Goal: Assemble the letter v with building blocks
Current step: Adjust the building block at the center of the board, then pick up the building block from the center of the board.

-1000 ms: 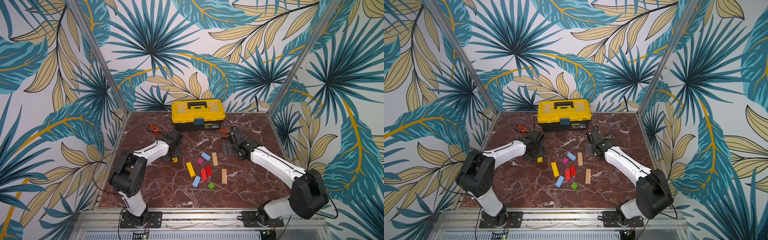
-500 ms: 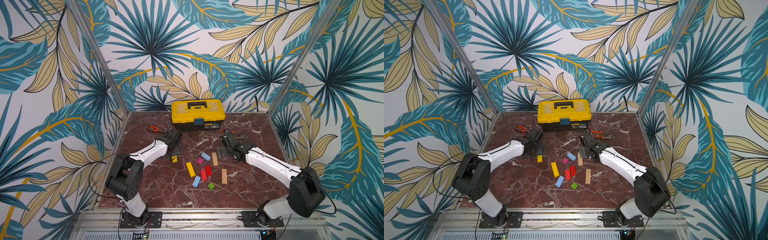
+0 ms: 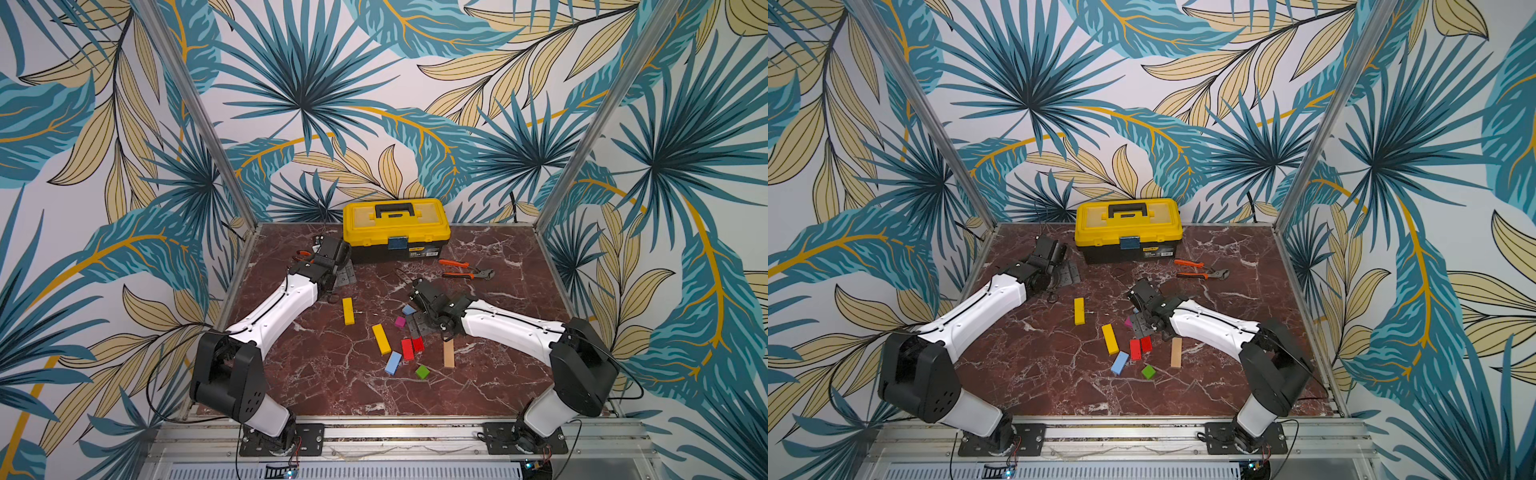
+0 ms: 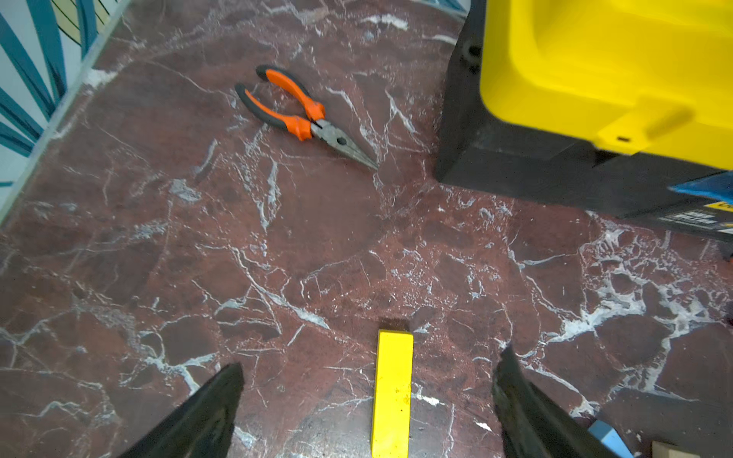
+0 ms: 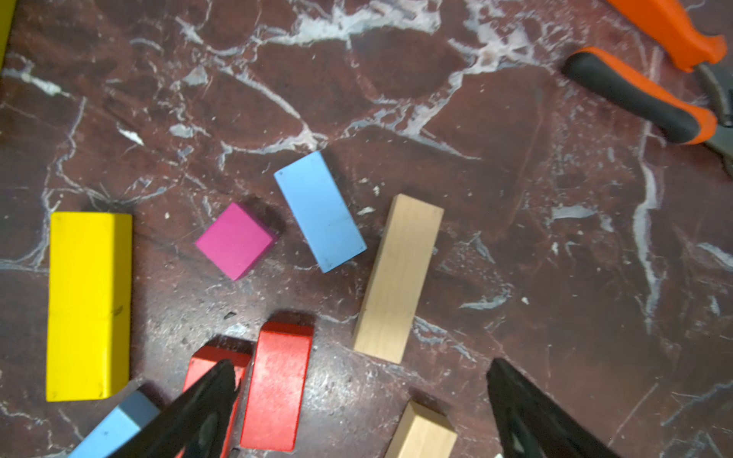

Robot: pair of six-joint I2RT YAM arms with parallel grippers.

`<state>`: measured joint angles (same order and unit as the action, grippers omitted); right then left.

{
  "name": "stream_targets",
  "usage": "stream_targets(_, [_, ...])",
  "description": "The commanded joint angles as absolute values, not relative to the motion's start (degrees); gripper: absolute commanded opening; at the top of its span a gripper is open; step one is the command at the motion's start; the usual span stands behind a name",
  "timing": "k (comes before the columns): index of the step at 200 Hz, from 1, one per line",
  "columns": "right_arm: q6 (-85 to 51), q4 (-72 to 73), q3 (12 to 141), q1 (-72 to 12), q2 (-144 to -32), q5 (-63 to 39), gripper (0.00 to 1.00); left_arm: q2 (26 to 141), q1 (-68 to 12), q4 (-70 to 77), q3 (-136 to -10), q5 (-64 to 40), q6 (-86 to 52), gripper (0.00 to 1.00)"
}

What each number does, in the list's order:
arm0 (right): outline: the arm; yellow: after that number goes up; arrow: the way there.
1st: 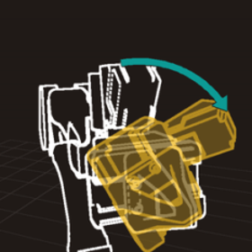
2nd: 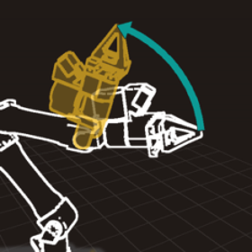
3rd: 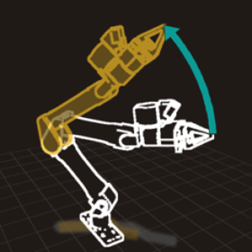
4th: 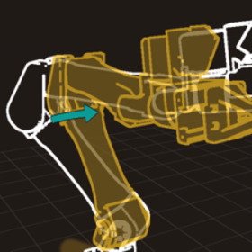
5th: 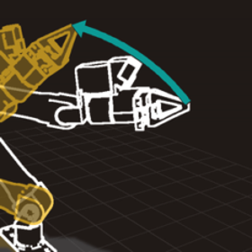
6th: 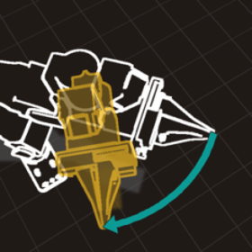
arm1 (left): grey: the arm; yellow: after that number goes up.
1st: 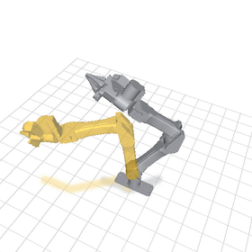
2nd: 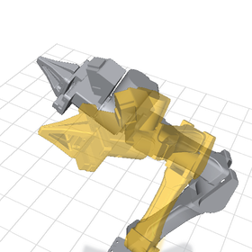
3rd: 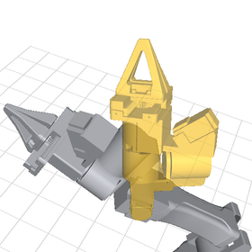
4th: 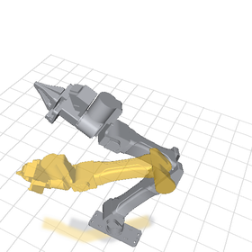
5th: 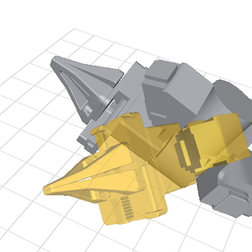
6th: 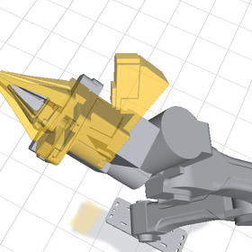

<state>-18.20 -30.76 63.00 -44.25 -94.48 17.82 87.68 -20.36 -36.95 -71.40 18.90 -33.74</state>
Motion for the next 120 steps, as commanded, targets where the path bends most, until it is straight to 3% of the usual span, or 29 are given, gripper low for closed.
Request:
stream_targets(1, [-20.7,-33.9,63.3,-45.2,-95.4,17.2,0.99,86.0,-19.8,-37.1,-72.9,21.3,-31.2,0.99])
stream_targets(120, [-24.9,-38.8,57.7,-50.6,-95.3,16.0,0.99,83.1,-19.1,-37.1,-72.8,21.1,-29.4,0.99])
